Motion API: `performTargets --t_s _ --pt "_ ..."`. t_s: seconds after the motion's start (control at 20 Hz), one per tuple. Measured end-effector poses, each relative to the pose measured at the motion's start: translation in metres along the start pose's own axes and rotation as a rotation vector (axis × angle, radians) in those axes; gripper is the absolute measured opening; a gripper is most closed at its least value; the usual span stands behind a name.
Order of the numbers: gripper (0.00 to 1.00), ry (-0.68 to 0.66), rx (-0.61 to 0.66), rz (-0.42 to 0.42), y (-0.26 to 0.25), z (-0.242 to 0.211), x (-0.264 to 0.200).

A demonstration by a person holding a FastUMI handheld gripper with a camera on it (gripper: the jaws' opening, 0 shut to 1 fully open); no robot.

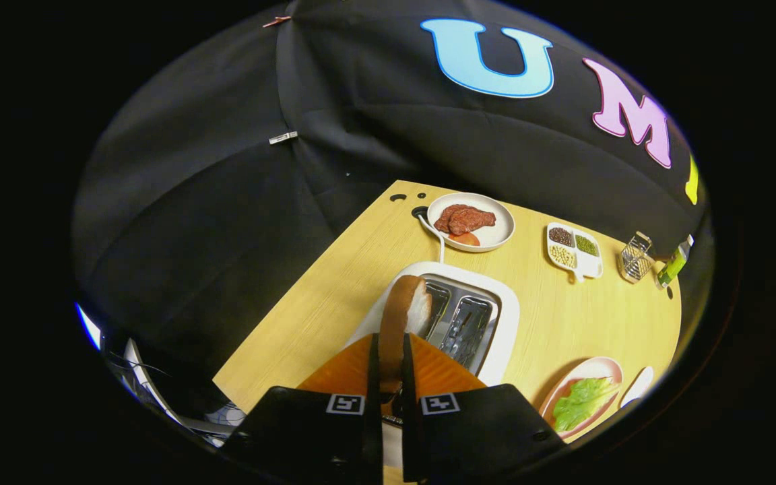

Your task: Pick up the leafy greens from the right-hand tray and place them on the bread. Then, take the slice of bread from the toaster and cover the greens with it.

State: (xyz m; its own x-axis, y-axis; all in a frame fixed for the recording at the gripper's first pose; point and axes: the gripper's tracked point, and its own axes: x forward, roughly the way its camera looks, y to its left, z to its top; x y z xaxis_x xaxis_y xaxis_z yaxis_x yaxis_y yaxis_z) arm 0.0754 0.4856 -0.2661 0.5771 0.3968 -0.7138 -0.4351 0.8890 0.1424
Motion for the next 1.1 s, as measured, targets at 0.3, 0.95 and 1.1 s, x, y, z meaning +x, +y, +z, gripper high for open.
performTargets --t_s 0.3,0.95,1.1 --pt "0.14 -0.043 0.074 0.067 -0.006 0.024 -0.028" --pt "0.14 -0.165 0.173 0.131 -0.090 0.064 -0.107" --pt "0.14 -0.157 0.227 0.115 -0.138 0.051 -0.114"
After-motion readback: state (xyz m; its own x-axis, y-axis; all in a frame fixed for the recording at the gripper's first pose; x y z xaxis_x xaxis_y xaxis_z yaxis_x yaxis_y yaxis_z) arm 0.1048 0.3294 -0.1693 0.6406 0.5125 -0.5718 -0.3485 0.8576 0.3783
